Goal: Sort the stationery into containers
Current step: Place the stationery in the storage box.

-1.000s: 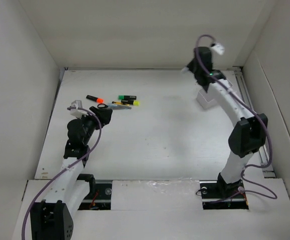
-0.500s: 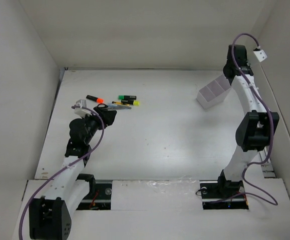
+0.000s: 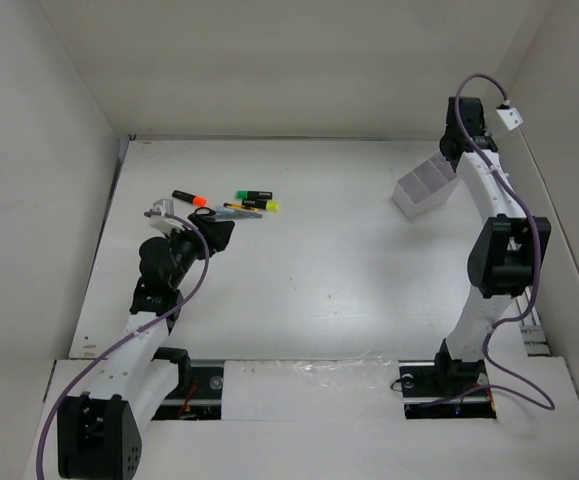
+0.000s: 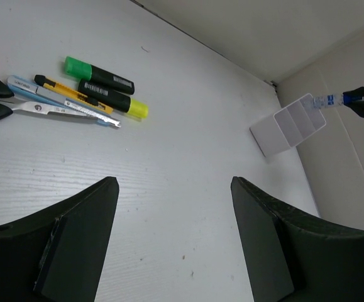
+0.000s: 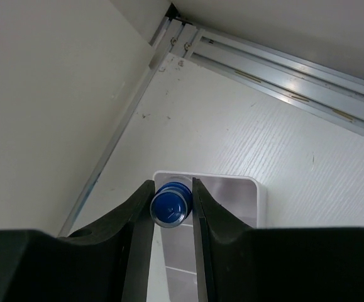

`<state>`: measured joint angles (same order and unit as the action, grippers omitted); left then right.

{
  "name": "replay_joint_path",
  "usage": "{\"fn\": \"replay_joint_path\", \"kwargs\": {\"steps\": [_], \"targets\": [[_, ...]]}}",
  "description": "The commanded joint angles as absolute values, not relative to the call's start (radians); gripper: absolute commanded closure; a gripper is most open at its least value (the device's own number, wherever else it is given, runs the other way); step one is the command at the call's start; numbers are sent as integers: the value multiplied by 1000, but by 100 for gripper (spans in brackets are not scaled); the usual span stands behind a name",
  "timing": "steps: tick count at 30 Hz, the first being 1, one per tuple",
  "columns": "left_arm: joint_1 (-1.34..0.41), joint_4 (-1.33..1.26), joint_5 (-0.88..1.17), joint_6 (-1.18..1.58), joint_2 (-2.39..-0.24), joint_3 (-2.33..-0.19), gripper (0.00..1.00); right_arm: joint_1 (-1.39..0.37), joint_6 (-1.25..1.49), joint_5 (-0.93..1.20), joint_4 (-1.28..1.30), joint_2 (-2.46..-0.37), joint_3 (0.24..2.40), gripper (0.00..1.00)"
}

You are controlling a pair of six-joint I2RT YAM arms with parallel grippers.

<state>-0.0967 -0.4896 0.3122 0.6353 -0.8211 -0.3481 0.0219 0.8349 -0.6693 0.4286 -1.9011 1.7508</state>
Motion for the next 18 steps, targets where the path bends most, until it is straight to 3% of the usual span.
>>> {"fn": "replay_joint_path", "kwargs": {"steps": [1, 5, 7, 8, 9, 12, 18], "targets": [[-100, -545, 328, 621, -815, -380, 30, -2, 844, -715, 403, -1898, 1752, 98], [-100, -545, 328, 621, -815, -380, 30, -11, 844, -727, 403, -1907, 1752, 94], [-100, -545, 328, 621, -815, -380, 30, -20, 853, -727, 413, -1907, 1752, 84], [-100, -545, 319, 621, -815, -380, 30, -29, 853, -727, 413, -1907, 1752, 76], [-100, -545, 319, 621, -815, -380, 30, -29, 853, -727, 413, -1907, 1752, 62], [-100, -545, 308, 621, -815, -380, 30, -40, 853, -727, 413, -1885, 1752, 42], [-100, -460, 184, 630, -815, -399, 33, -113, 841, -673, 400, -1807, 1724, 26]]}}
